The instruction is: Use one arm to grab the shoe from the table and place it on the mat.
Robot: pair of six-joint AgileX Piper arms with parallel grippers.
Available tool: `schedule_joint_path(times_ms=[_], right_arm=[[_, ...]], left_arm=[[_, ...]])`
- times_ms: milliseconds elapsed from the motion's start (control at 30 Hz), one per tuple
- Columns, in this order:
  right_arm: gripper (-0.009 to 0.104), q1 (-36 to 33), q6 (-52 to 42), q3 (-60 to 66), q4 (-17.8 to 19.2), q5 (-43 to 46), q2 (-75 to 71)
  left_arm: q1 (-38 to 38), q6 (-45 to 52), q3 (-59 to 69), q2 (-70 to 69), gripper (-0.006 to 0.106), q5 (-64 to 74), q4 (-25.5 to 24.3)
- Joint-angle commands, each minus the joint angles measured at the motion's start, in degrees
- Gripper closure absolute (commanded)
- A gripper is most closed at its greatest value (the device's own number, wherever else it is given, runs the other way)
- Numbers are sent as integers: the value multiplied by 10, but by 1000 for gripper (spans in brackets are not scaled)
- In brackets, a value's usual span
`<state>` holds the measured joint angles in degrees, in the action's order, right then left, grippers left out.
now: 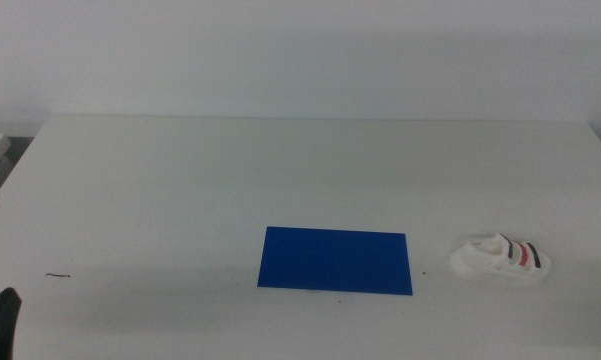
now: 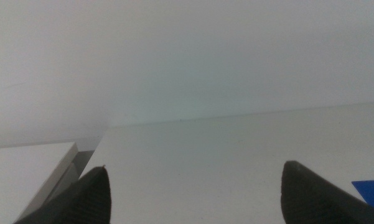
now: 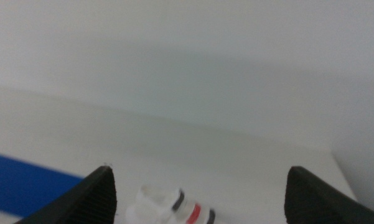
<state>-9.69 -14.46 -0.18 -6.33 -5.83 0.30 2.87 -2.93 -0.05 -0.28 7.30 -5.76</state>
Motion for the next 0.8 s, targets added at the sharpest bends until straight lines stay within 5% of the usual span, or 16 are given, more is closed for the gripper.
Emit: schedule_joint_path(times_ms=[0,333,533,767], right_arm=[[11,4,-1,-13,-1,-26,-3],[11,4,-2,-232,-66,-278,84],[11,4,-29,-355,-29,-388,278],[11,4,-218,-501,-17,-545,508]], left_arm=[[0,-2,1,3,7,-6,2],[0,-2,1,3,7,-6,2],[0,-2,1,3,7,-6,2],[0,-2,1,3,7,-6,2]])
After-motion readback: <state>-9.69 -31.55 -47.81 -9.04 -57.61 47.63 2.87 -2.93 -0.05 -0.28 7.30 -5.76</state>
